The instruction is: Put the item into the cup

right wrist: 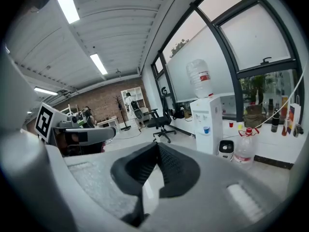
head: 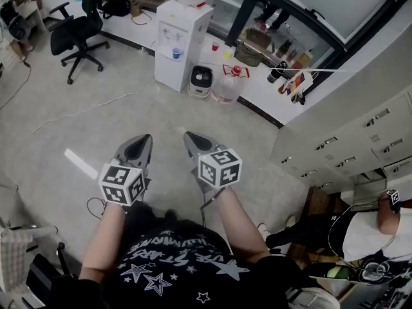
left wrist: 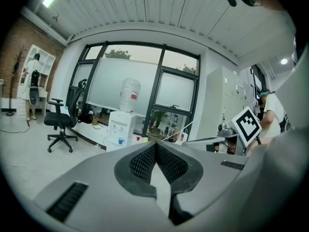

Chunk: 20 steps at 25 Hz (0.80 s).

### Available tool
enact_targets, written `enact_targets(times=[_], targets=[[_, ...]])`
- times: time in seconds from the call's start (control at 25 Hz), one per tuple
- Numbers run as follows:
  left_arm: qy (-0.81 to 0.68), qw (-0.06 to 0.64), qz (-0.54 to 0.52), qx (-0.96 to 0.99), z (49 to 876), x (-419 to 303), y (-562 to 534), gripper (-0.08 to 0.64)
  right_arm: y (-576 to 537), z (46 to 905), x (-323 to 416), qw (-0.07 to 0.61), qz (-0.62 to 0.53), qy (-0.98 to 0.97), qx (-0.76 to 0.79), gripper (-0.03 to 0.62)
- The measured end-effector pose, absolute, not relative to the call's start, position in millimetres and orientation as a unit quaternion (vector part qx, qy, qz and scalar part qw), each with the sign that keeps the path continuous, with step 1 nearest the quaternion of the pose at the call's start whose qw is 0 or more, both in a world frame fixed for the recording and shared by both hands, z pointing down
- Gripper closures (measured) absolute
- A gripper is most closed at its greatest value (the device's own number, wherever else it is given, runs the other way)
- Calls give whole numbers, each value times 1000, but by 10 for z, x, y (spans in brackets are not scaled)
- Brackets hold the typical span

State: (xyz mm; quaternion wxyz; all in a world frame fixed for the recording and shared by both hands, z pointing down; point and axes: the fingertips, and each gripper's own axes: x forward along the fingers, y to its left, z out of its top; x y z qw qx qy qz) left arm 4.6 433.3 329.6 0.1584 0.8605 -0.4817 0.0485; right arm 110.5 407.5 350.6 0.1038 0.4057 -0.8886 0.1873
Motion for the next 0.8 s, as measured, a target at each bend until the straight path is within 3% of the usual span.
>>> enact_targets(times=[0.8], targets=[[-475, 174, 58, 860, 3508, -210, 3547, 555, 3360, 3748, 986, 114, 212, -875, 420, 591]])
